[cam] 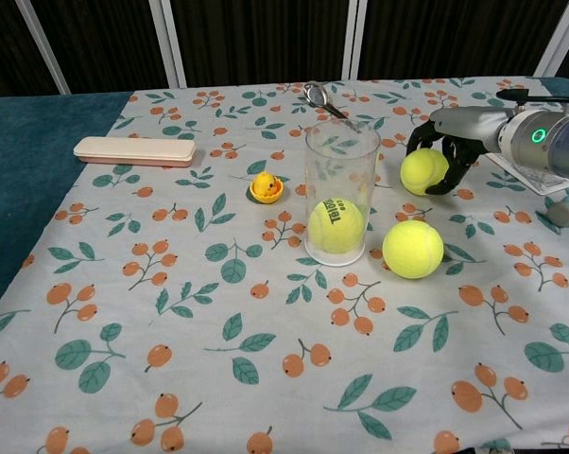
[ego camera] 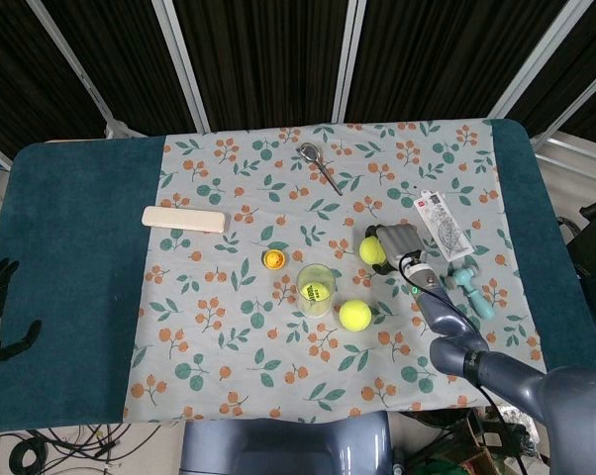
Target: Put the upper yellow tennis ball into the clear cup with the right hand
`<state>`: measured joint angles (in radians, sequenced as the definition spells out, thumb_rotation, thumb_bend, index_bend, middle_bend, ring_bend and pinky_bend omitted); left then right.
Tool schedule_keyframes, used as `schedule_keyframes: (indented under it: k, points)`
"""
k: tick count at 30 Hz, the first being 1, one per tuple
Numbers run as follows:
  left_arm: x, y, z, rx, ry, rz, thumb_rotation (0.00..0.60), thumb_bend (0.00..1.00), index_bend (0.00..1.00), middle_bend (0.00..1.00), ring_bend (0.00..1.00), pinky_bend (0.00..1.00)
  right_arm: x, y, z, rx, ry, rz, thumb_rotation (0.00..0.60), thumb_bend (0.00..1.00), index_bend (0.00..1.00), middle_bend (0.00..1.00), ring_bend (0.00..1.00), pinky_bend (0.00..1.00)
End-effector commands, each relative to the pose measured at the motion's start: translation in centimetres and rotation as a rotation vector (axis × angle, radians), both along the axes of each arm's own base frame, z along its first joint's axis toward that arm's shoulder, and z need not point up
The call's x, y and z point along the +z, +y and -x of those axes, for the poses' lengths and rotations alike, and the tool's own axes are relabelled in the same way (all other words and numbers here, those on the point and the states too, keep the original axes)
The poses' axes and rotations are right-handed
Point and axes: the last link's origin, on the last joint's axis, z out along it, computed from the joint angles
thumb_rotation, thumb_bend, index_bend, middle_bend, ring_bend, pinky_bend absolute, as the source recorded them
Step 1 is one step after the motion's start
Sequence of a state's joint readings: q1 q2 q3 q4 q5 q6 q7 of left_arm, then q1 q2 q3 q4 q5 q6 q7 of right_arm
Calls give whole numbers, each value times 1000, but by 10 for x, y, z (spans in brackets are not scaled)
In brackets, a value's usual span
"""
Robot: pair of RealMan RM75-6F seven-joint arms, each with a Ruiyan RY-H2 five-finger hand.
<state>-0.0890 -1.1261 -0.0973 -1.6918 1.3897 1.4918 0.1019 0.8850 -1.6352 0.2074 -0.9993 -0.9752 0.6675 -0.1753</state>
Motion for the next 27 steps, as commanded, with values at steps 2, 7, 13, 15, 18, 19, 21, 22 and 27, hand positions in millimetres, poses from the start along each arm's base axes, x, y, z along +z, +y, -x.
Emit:
schedule_keyframes:
  k: [2,7,13,15,18,19,21,22,27]
  points:
    - [0,0,0,2,0,-1,600,299,40,29,2,0,9,4,-3,5,-40,5,600,285,609,454,550,469]
    - [0,0,0,3,1,-2,600,299,40,29,2,0,30,6,-12,32,-89,42,600,286,609,452,550,469]
    - [-1,-1,-1,1,0,1,600,299,40,29,2,0,80,16,-33,83,-149,104,600,287,609,450,548,469]
    - [-1,-1,-1,0,-1,2,600,299,40,29,2,0,92,22,-41,97,-162,107,600,289,609,450,546,469]
    - [-1,-1,-2,-1,-4,1,600,299,40,29,2,0,110,36,-60,134,-180,103,600,289,609,450,545,469]
    - [-1,-1,-2,-1,-4,1,600,299,40,29,2,0,113,39,-65,144,-184,101,600,289,609,450,545,470]
    - [0,-1,-2,-1,-7,0,600,299,40,29,2,0,118,49,-79,165,-195,80,600,289,609,450,545,469]
    - [0,-1,-2,-1,-8,0,600,299,40,29,2,0,118,53,-84,170,-203,69,600,289,609,450,545,469]
    - [0,0,-3,-13,-11,1,600,299,40,30,2,0,109,69,-111,194,-222,-18,600,291,609,450,545,469]
